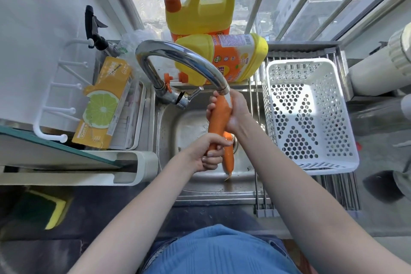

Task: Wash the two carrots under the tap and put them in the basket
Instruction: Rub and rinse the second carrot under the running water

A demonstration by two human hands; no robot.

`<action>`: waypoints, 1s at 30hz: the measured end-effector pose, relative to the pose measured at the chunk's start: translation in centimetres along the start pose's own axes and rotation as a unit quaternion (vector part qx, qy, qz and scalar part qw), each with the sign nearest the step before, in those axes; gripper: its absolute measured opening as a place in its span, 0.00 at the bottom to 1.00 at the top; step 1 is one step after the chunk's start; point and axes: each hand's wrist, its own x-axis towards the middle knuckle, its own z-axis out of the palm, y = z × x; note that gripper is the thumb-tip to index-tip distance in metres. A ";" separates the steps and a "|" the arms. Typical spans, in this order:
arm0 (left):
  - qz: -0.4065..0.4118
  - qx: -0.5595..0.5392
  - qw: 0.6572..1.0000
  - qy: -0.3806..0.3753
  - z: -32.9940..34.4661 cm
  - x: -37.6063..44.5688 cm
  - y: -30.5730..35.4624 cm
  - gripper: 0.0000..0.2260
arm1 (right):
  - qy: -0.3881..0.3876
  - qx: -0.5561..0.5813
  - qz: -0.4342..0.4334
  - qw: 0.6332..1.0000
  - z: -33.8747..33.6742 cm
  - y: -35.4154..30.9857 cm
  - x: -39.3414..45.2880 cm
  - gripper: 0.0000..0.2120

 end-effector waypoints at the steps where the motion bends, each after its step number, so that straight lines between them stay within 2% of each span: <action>1: 0.009 -0.002 0.998 0.057 0.5 0.3 -0.2 0.17 | 0.046 -0.025 -0.006 0.999 0.3 -0.1 0.1 0.16; 4: 0.043 0.030 0.979 0.196 1.7 1.2 -0.9 0.14 | 0.146 -0.080 -0.030 0.986 0.6 0.1 0.6 0.16; 7: 0.078 0.114 0.941 0.309 2.2 1.8 -1.2 0.10 | 0.224 -0.104 -0.091 0.965 0.3 0.7 1.1 0.17; 9: 0.118 0.216 0.886 0.393 2.0 2.0 -1.2 0.07 | 0.255 -0.085 -0.143 0.952 0.1 1.1 1.3 0.18; 12: 0.168 0.402 0.757 0.487 0.3 1.4 -0.9 0.06 | 0.267 -0.100 -0.220 0.933 0.1 2.3 1.3 0.14; 13: 0.183 0.431 0.733 0.493 -0.6 1.3 -0.9 0.07 | 0.246 -0.101 -0.225 0.937 0.1 2.8 1.2 0.13; 14: 0.192 0.441 0.726 0.491 -1.3 1.1 -0.8 0.07 | 0.216 -0.098 -0.217 0.947 0.1 3.1 1.0 0.13; 15: 0.193 0.437 0.736 0.480 -1.8 1.0 -0.7 0.06 | 0.187 -0.095 -0.198 0.957 0.2 3.2 0.9 0.13; 16: 0.188 0.421 0.759 0.459 -1.9 0.9 -0.7 0.04 | 0.165 -0.091 -0.174 0.967 0.2 3.0 0.8 0.13; 19: 0.167 0.290 0.877 0.346 -1.3 0.8 -0.7 0.12 | 0.082 -0.080 -0.124 0.986 0.2 1.6 0.2 0.13; 21: 0.094 0.204 0.957 0.183 -0.9 0.1 -0.6 0.16 | 0.019 -0.074 -0.099 0.992 0.4 0.8 -0.4 0.15; 22: 0.058 0.164 0.982 0.076 -1.1 -0.2 -0.6 0.18 | -0.011 -0.073 -0.083 0.994 0.5 0.6 -0.7 0.16; 24: 0.020 0.102 0.988 -0.116 -1.7 -0.7 -0.7 0.19 | -0.065 -0.084 -0.053 0.993 1.0 0.5 -1.3 0.19; 25: 0.014 0.083 0.979 -0.184 -1.9 -1.0 -0.7 0.20 | -0.093 -0.093 -0.040 0.990 1.2 0.5 -1.6 0.20; 26: 0.017 0.080 0.972 -0.221 -2.0 -1.0 -0.7 0.20 | -0.122 -0.100 -0.025 0.987 1.5 0.5 -1.8 0.19; 27: 0.022 0.092 0.971 -0.221 -2.1 -1.1 -0.6 0.19 | -0.145 -0.101 -0.007 0.984 1.6 0.4 -2.1 0.17; 28: 0.024 0.116 0.975 -0.188 -2.1 -1.1 -0.5 0.18 | -0.160 -0.101 0.014 0.982 1.5 0.2 -2.2 0.15; 30: 0.043 0.190 0.980 -0.049 -2.2 -1.0 -0.3 0.16 | -0.185 -0.139 0.055 0.971 0.7 -0.5 -2.2 0.12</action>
